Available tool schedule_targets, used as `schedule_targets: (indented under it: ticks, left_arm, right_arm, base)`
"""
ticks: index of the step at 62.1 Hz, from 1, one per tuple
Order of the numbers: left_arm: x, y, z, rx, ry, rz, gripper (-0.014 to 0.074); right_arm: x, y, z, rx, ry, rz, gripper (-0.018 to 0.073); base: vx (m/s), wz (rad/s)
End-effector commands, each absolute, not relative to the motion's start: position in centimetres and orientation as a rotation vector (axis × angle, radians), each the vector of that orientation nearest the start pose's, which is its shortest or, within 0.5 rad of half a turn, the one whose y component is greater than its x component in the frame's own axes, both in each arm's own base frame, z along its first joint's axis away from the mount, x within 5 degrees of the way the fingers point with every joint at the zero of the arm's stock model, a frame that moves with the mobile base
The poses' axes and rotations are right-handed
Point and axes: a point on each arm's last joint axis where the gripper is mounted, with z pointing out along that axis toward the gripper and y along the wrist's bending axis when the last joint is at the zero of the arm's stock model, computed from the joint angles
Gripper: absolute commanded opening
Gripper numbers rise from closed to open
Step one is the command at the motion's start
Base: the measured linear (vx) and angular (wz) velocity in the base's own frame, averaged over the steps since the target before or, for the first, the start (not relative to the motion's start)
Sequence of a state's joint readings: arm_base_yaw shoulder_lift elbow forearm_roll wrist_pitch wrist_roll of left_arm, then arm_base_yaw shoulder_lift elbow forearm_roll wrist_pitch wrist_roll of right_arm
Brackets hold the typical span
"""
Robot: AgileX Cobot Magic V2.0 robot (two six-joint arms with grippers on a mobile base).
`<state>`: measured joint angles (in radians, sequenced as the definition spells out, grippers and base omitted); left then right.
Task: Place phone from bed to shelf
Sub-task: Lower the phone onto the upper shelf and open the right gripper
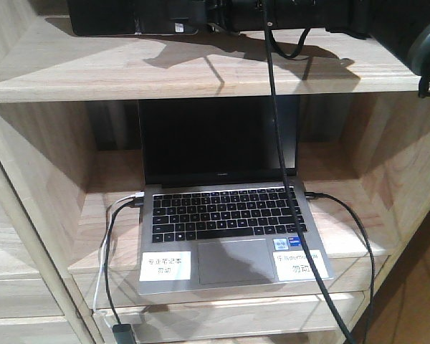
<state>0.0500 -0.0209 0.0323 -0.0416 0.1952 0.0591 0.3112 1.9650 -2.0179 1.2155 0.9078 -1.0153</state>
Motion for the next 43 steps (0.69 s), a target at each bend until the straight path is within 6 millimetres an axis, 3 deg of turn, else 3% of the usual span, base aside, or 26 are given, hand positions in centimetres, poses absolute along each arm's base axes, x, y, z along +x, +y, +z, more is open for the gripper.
schedule_targets:
  ticks: [1, 13, 21, 43]
  left_arm:
    - [5.6, 0.2, 19.0, -0.023, 1.619, 0.034, 0.0001]
    - [5.6, 0.2, 19.0, -0.023, 1.619, 0.034, 0.0001]
    - [5.6, 0.2, 19.0, -0.023, 1.619, 0.034, 0.0001]
    - [5.6, 0.2, 19.0, -0.023, 1.619, 0.034, 0.0001]
  right_arm:
    - [39.3, 19.5, 44.4, -0.803, 1.561, 0.978, 0.0216]
    - [39.4, 19.3, 44.7, -0.768, 1.554, 0.958, 0.0558]
    - [39.3, 19.1, 45.2, -0.745, 1.547, 0.935, 0.0722]
    - [38.5, 18.7, 46.2, -0.761, 1.534, 0.885, 0.0672]
  base:
    - [0.00, 0.00]
    - [0.00, 0.00]
    - [0.00, 0.00]
    - [0.00, 0.00]
